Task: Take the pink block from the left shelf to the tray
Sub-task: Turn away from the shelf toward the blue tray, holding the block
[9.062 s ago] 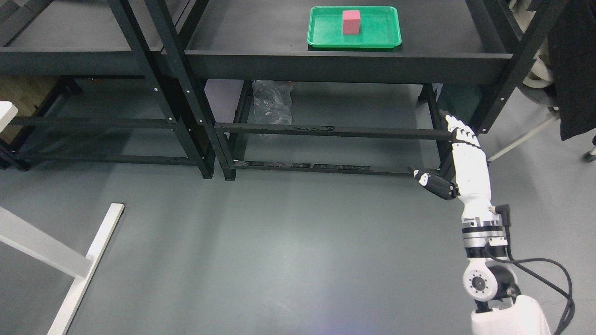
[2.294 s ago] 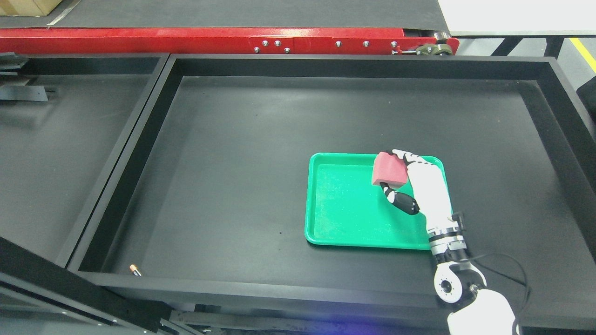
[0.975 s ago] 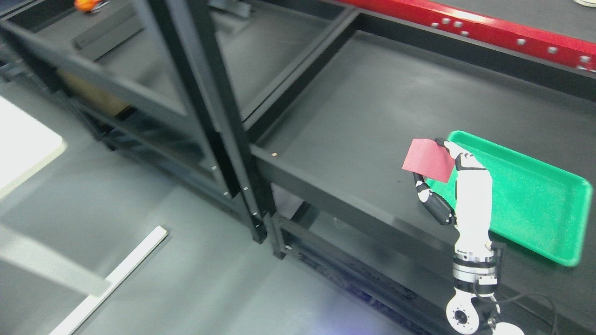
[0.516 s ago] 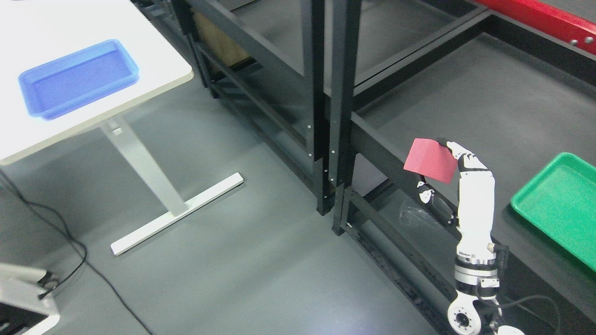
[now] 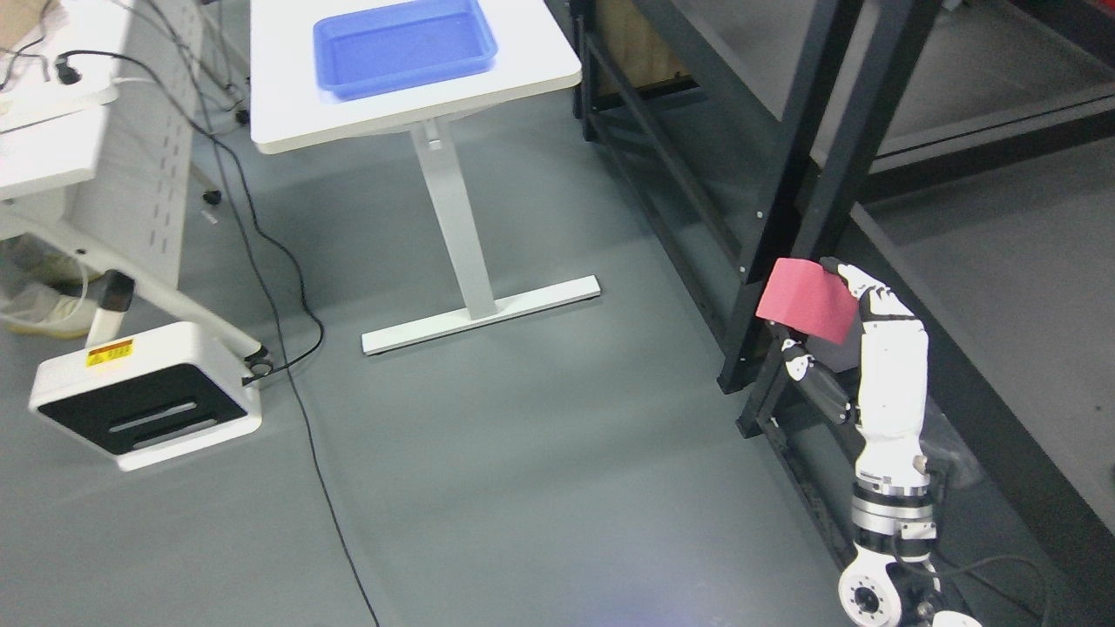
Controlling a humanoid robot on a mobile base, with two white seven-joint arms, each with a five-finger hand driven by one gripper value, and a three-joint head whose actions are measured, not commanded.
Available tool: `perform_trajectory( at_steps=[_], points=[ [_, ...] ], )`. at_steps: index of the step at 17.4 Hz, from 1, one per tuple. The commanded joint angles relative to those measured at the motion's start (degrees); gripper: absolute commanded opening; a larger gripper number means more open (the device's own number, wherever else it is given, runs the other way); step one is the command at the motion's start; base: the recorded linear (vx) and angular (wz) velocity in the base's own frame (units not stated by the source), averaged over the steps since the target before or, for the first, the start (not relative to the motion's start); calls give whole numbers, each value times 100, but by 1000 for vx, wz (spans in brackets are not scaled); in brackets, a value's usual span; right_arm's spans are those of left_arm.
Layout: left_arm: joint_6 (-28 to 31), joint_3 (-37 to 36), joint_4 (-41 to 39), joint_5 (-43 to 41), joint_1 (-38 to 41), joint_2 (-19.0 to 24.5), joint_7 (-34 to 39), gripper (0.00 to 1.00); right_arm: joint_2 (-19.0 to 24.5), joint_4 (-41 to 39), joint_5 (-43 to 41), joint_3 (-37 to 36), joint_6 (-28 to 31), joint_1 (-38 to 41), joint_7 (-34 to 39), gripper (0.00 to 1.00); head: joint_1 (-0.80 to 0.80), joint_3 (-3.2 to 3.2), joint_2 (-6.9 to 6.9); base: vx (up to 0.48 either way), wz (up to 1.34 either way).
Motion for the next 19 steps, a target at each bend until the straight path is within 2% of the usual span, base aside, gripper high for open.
perform_trajectory(
  at_steps=[1,9,19],
  points=[
    [1,0,-100,0,114,100,1,100,-100,-34,0,4,-2,3,3,7,0,0,0,-103,576],
    [1,0,-100,0,114,100,1,100,-100,-34,0,4,-11,3,3,7,0,0,0,-66,406],
    [1,0,-100,0,114,100,1,100,-100,-34,0,4,-46,12,3,7,0,0,0,26,25]
  ],
)
